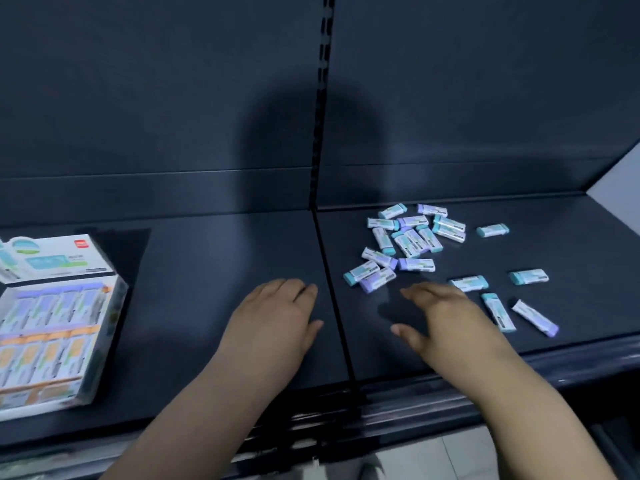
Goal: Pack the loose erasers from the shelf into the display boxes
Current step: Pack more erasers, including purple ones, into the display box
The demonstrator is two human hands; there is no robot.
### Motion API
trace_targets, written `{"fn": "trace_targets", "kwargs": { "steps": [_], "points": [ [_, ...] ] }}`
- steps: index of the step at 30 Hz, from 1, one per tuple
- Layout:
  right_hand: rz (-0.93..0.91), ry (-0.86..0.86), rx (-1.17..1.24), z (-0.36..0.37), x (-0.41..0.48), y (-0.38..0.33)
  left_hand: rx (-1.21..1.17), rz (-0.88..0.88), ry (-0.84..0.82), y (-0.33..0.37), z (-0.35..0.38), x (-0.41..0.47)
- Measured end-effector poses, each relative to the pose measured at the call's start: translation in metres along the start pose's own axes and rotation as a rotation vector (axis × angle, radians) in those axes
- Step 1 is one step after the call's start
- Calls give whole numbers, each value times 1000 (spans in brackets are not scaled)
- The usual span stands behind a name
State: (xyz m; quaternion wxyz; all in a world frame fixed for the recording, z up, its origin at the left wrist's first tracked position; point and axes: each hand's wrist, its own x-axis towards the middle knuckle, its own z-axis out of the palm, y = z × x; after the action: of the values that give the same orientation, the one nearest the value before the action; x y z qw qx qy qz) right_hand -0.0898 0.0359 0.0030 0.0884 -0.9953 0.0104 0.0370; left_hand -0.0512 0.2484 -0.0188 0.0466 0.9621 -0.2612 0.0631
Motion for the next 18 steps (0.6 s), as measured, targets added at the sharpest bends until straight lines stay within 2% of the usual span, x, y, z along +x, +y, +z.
{"fn": "trace_targets", "kwargs": {
  "steps": [3, 8, 14, 18],
  "points": [
    [9, 12, 6, -1, 3, 22, 10, 20, 35, 15, 12, 11],
    [-45, 9, 3, -10, 20, 75, 2, -51, 41, 58, 27, 42],
    [-197, -16, 6, -20, 46, 144, -3, -244, -4, 106, 51, 76],
    [-327, -48, 20, -19, 65, 158, -35, -411, -35, 116, 52, 83]
  ]
}}
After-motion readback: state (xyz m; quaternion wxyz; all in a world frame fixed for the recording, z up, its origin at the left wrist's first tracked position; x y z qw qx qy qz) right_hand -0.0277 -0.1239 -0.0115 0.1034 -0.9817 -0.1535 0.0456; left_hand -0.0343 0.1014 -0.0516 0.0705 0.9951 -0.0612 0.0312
